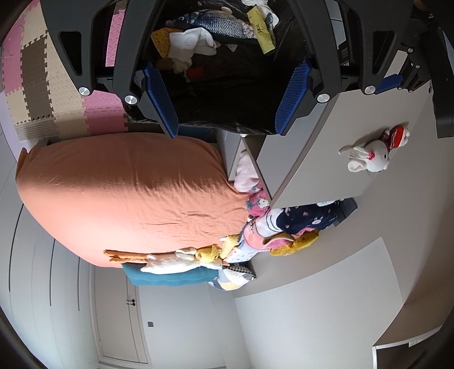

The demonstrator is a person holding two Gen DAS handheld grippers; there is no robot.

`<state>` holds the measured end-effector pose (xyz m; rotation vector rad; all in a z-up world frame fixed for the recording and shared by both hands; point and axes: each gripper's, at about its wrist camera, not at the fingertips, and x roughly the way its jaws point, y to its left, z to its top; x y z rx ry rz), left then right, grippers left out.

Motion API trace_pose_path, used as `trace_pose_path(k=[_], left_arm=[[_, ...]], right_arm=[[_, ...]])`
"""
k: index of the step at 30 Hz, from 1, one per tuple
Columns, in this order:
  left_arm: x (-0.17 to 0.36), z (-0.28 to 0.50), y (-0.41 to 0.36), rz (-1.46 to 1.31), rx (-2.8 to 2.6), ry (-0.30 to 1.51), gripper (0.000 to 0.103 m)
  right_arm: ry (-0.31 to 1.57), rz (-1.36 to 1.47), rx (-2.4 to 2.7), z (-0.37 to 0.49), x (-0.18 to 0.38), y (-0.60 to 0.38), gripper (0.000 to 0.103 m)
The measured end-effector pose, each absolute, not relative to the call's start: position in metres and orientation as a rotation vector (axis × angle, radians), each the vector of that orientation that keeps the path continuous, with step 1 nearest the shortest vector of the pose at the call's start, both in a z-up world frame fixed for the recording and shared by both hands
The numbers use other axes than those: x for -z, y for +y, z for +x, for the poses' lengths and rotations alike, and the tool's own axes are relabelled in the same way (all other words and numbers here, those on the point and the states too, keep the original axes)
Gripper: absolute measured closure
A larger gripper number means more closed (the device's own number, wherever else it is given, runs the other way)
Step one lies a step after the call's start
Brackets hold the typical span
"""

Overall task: Organize soft objects
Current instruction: 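Move both tools back over the table toward the bunny and small box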

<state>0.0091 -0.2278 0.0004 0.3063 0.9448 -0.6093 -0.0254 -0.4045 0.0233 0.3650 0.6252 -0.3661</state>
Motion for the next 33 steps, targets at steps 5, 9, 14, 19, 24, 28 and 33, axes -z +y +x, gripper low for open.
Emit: trace_pose_path(k=[5, 9, 14, 19, 24, 28, 33], left_arm=[[0.002, 0.02, -0.216, 0.293, 0.582, 0.951, 0.006], [0.003, 0.031, -0.205, 0.281, 0.555, 0.954, 0.006], [0.004, 0.044, -0.189, 0.265, 0.513, 0.959, 0.006], [0.002, 0.056, -0.171, 0.24, 0.474, 0.956, 0.006], [0.0, 0.07, -0.15, 0.217, 0.423, 0.951, 0.006], [-0.002, 0.081, -0.131, 0.184, 0.393, 0.951, 0.006], [-0.005, 0.096, -0.105, 0.149, 0.35, 0.948, 0.006]], right_arm=[[0.642, 0.361, 0.347, -0.014, -0.021, -0.399, 0.031], [0.658, 0.353, 0.325, 0.0, -0.018, -0.389, 0.031], [0.671, 0.346, 0.305, 0.017, -0.017, -0.379, 0.031], [0.679, 0.338, 0.283, 0.034, -0.017, -0.369, 0.031], [0.68, 0.328, 0.252, 0.052, -0.018, -0.356, 0.031], [0.688, 0.318, 0.233, 0.069, -0.019, -0.343, 0.031], [0.683, 0.312, 0.204, 0.087, -0.023, -0.327, 0.031]])
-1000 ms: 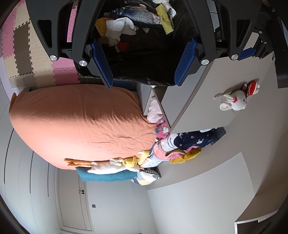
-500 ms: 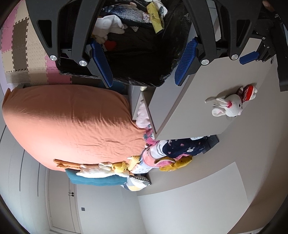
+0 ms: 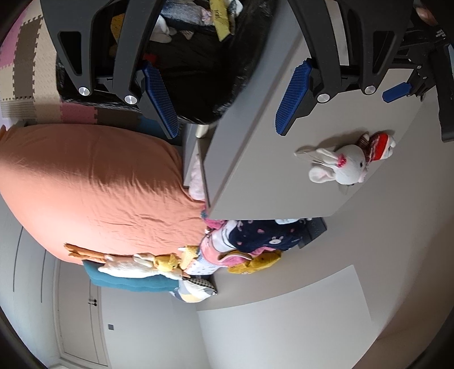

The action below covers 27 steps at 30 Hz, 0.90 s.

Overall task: Organize soft objects
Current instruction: 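Move both tools back over the table toward the bunny and small box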

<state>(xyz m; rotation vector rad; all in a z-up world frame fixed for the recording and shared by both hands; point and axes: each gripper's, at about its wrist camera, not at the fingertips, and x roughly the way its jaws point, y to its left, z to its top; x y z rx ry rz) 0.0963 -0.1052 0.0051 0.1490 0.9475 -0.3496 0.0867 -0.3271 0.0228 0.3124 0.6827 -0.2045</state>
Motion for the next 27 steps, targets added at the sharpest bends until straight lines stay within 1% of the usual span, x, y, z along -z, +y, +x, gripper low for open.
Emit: trace_pose_path(k=[11, 22, 27], left_arm=[[-0.005, 0.129, -0.053, 0.103, 0.254, 0.953, 0.006], [-0.006, 0.178, 0.002, -0.046, 0.132, 0.957, 0.006], [-0.008, 0.197, 0.012, -0.087, 0.104, 0.959, 0.006]], right_arm=[[0.702, 0.291, 0.147, 0.128, -0.023, -0.293, 0.031], [0.717, 0.269, 0.111, 0.168, -0.018, -0.27, 0.031], [0.722, 0.253, 0.1, 0.188, -0.017, -0.261, 0.031]])
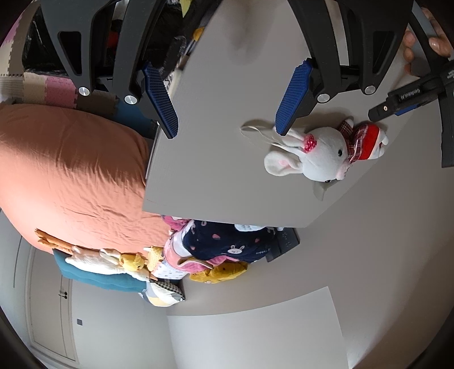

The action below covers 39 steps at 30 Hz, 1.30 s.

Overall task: Organize soft objects
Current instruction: 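Move both tools back over the table toward the bunny and small box, then grasp the bunny's red plaid outfit with the left gripper while the right grasps the grey box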

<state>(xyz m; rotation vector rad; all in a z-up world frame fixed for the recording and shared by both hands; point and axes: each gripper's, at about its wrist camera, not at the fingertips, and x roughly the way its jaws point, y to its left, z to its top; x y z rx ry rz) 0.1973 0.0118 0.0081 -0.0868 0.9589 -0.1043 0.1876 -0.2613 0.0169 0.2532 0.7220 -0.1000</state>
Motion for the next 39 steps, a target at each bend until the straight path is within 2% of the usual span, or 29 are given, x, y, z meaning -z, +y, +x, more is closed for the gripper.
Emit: trace_pose_path(k=[17, 29, 32, 39], left_arm=[[-0.001, 0.287, 0.026, -0.399, -0.116, 1.076, 0.006], [0.027, 0.323, 0.015, -0.372, -0.258, 1.144, 0.006], [0.027, 0.325, 0.012, -0.335, -0.267, 1.118, 0.012], [0.024, 0.319, 0.018, -0.237, -0.199, 1.056, 0.044]], right_arm=[[0.701, 0.222, 0.045, 0.249, -0.02, -0.237, 0.031], [0.679, 0.191, 0.017, 0.288, -0.028, -0.226, 0.031], [0.674, 0.191, 0.004, 0.3, -0.033, -0.224, 0.031], [0.712, 0.175, -0.043, 0.328, -0.034, -0.209, 0.031]])
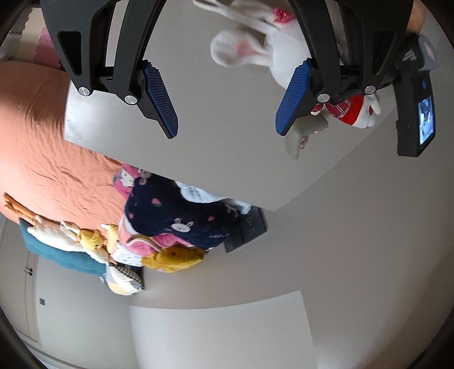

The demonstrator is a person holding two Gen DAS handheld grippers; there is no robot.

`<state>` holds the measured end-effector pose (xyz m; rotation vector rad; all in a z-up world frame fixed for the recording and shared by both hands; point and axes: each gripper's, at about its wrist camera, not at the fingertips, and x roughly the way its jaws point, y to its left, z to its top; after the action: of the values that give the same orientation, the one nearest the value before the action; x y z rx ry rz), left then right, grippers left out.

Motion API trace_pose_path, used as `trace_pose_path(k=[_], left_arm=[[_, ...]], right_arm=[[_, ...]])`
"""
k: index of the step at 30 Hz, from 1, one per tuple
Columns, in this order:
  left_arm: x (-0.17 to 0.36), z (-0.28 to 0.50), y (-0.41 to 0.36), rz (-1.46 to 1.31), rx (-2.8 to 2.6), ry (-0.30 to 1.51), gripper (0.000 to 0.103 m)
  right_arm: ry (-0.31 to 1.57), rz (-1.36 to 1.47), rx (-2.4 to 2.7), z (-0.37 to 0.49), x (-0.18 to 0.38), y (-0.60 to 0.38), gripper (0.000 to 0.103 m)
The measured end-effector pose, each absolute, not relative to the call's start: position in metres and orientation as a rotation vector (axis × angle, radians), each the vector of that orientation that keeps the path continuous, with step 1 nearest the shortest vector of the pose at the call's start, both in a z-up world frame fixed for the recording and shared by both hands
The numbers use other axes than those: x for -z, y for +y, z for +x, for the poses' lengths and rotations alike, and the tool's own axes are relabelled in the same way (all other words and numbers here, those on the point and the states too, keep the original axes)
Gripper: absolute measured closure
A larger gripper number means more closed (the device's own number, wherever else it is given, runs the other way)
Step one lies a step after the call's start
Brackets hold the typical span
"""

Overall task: Organize soft objects
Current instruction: 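Grasp the bunny's red plaid outfit with the left gripper while the right grasps the grey box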

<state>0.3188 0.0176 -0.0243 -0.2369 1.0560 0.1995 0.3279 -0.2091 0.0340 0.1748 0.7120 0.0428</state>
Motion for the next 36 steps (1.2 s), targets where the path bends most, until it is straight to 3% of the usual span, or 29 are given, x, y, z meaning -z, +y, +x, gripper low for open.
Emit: trace_pose_path(k=[3, 11, 14, 19, 30, 36], left_arm=[[0.022, 0.315, 0.024, -0.248, -0.159, 1.042, 0.059], [0.011, 0.303, 0.044, -0.282, -0.053, 1.013, 0.081], [0.0, 0.301, 0.048, -0.285, -0.026, 0.997, 0.095], [-0.018, 0.295, 0.067, -0.299, -0.024, 0.946, 0.101], [-0.041, 0.288, 0.087, -0.295, -0.076, 0.846, 0.101], [-0.05, 0.287, 0.082, -0.278, -0.069, 0.813, 0.102]], right_arm=[[0.736, 0.163, -0.058, 0.336, -0.028, -0.199, 0.031], [0.816, 0.149, -0.125, 0.359, -0.012, -0.174, 0.031], [0.858, 0.17, -0.158, 0.373, -0.007, -0.167, 0.031], [0.915, 0.175, -0.181, 0.399, 0.003, -0.154, 0.031], [0.988, 0.2, -0.2, 0.433, 0.023, -0.125, 0.031], [1.027, 0.242, -0.206, 0.443, 0.033, -0.121, 0.068]])
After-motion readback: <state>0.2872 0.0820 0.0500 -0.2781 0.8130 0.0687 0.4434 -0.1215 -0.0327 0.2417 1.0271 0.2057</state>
